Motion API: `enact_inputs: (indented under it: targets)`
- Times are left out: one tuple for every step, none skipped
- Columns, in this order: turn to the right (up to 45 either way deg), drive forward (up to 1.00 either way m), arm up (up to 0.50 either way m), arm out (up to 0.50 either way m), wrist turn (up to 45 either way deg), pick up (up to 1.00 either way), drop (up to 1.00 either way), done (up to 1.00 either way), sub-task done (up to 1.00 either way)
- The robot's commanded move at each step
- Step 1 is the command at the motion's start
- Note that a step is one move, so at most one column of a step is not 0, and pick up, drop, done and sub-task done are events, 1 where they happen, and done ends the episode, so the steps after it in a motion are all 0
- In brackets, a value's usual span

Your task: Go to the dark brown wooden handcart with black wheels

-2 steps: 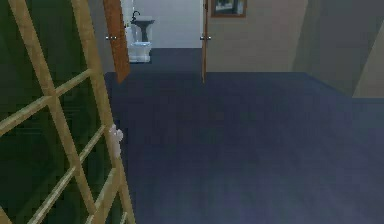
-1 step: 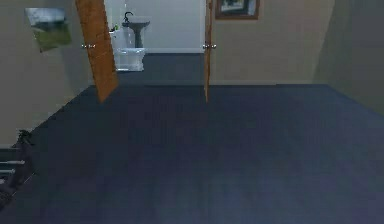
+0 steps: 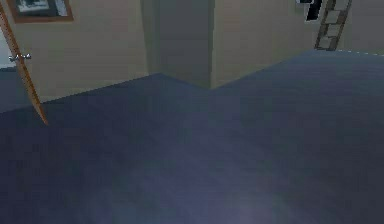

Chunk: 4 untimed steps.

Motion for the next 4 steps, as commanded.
enact_inputs:
  targets:
    - [0.0,0.35,0.00,0.00,0.0,0.00,0.00,0.00,0.00]
    - [-45.0,0.00,0.00,0.00,0.0,0.00,0.00,0.00,0.00]
    - [-9.0,0.00,0.00,0.00,0.0,0.00,0.00,0.00,0.00]
    - [0.0,1.00,0.00,0.00,0.0,0.00,0.00,0.00,0.00]
